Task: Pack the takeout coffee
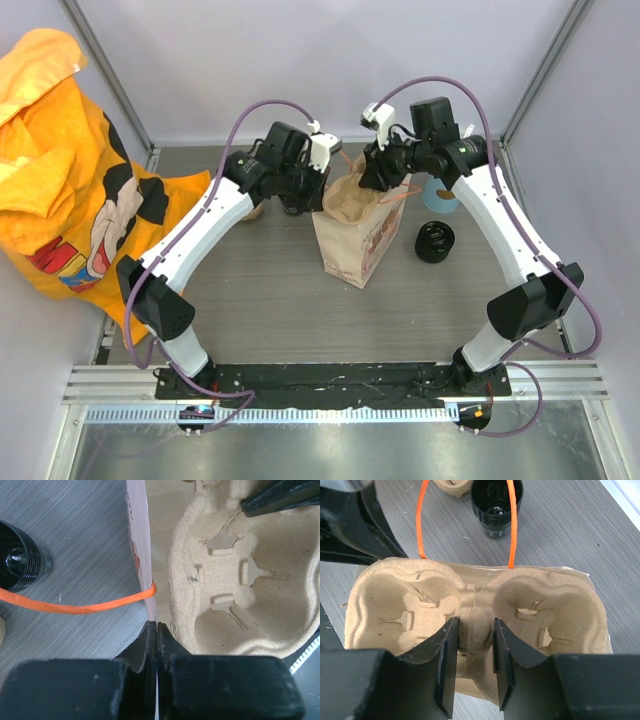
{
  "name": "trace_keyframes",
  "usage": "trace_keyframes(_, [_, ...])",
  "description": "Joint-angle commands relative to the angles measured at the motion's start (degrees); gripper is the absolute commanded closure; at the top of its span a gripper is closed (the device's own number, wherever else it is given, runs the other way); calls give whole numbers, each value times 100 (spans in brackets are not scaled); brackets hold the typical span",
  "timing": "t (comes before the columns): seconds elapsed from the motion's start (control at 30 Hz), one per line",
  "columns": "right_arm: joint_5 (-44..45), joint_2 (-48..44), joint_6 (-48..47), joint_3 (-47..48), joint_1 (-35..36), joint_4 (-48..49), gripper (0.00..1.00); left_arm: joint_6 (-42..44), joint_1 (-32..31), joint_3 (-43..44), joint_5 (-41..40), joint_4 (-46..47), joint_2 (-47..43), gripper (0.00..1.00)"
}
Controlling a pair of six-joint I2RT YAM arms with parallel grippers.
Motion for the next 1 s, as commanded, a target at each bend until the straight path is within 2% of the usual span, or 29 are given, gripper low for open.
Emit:
trace_keyframes(0.0, [251,35,125,262,30,96,72,128,-22,230,-2,136,-242,100])
trace_keyframes(0.47, [1269,149,345,122,311,236,72,541,-224,344,-319,92,-303,100])
trace_keyframes(0.97, [1991,254,723,-28,434,579,72,709,-435,362,-451,-13,-321,100])
